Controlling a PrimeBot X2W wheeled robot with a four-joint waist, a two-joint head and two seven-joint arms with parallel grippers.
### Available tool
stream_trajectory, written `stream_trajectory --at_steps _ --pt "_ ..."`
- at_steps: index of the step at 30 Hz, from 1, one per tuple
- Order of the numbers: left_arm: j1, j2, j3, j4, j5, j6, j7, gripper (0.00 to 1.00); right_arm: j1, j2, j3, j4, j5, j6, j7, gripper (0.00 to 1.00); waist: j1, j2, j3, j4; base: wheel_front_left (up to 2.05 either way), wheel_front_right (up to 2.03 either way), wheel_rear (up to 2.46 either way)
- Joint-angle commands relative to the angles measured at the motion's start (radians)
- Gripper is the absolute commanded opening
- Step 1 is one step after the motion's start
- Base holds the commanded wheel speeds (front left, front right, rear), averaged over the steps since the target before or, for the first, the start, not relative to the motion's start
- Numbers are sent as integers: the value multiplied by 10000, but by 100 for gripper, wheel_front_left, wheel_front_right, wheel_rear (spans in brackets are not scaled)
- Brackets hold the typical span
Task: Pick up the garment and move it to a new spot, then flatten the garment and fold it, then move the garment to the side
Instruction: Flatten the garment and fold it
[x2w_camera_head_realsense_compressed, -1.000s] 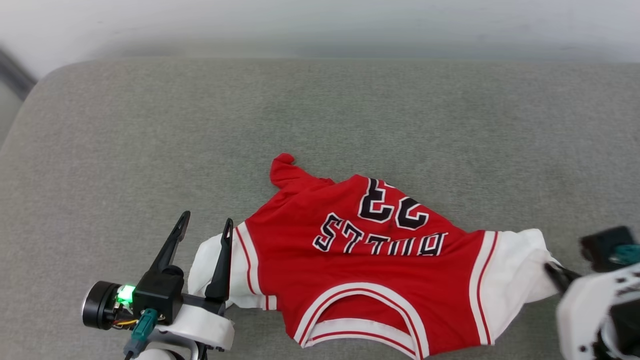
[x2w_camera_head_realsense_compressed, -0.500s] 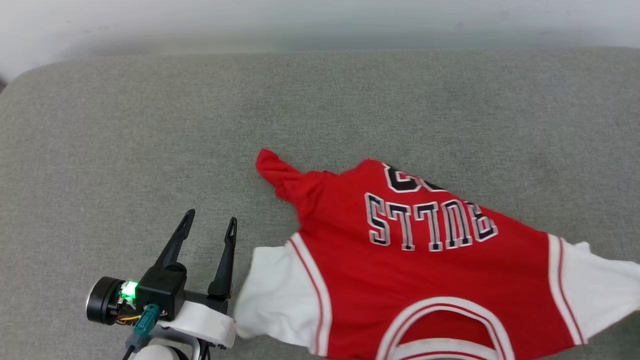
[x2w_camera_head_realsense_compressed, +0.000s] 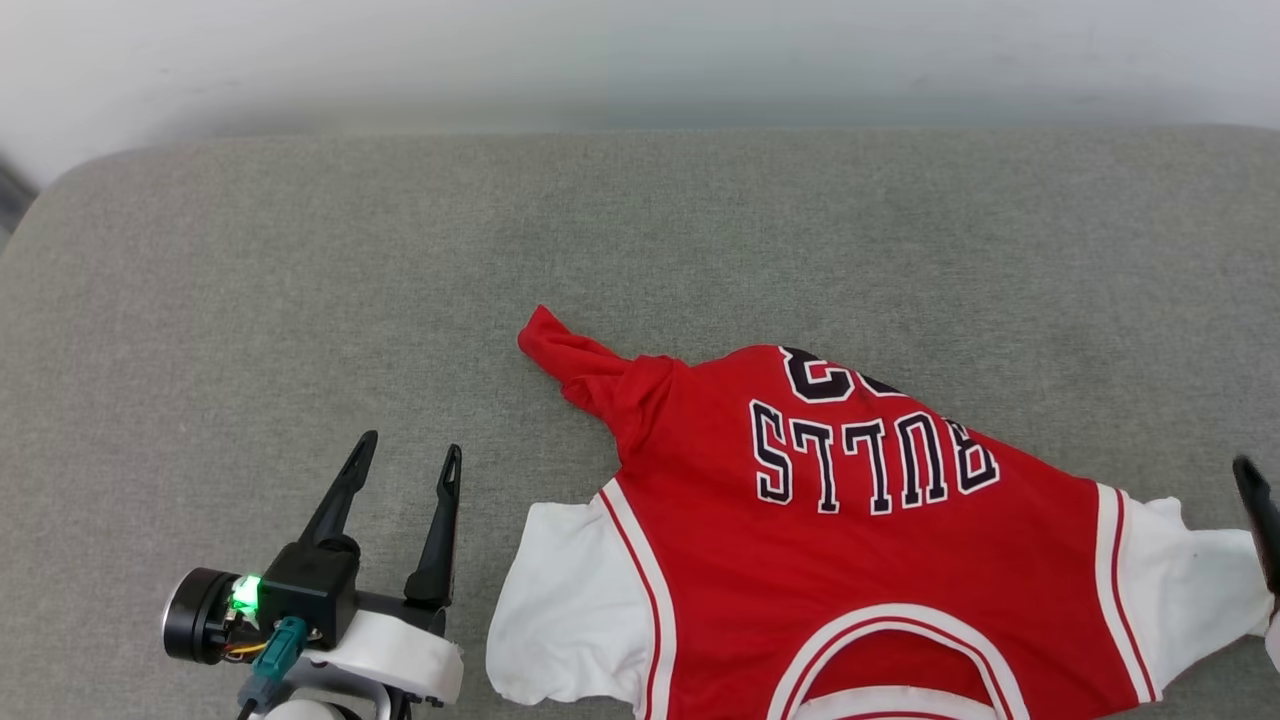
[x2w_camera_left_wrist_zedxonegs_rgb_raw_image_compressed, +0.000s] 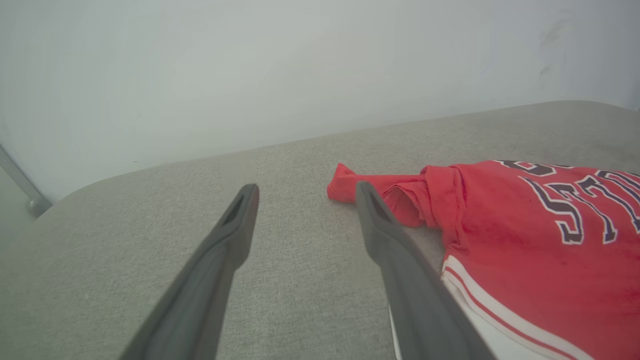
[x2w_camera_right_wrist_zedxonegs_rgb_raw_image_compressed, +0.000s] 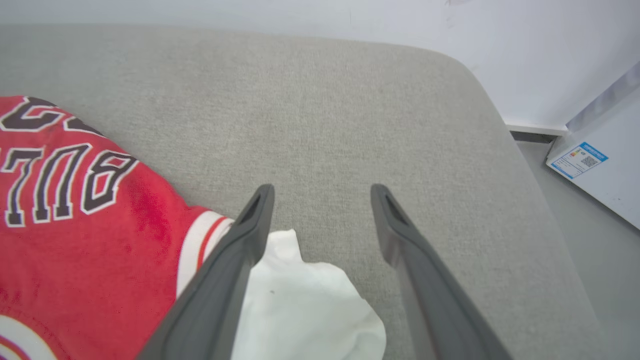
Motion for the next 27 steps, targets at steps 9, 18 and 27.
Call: stream_trajectory --at_steps 9,18,27 --pt "233 -280 88 -406 -296 -281 -25 100 98 840 197 -1708 316 -7 -2480 100 0 0 -301 -265 0 0 0" --pt "-2050 176 -1970 -23 -758 -850 1881 100 -31 1720 279 -2127 -306 -7 -3799 100 0 0 179 -651 0 0 0" --pt "-6538 1554 -5182 744 -4698 -853 5736 100 -732 2240 370 -2462 -846 -7 -4132 100 0 0 1170 -1496 0 0 0"
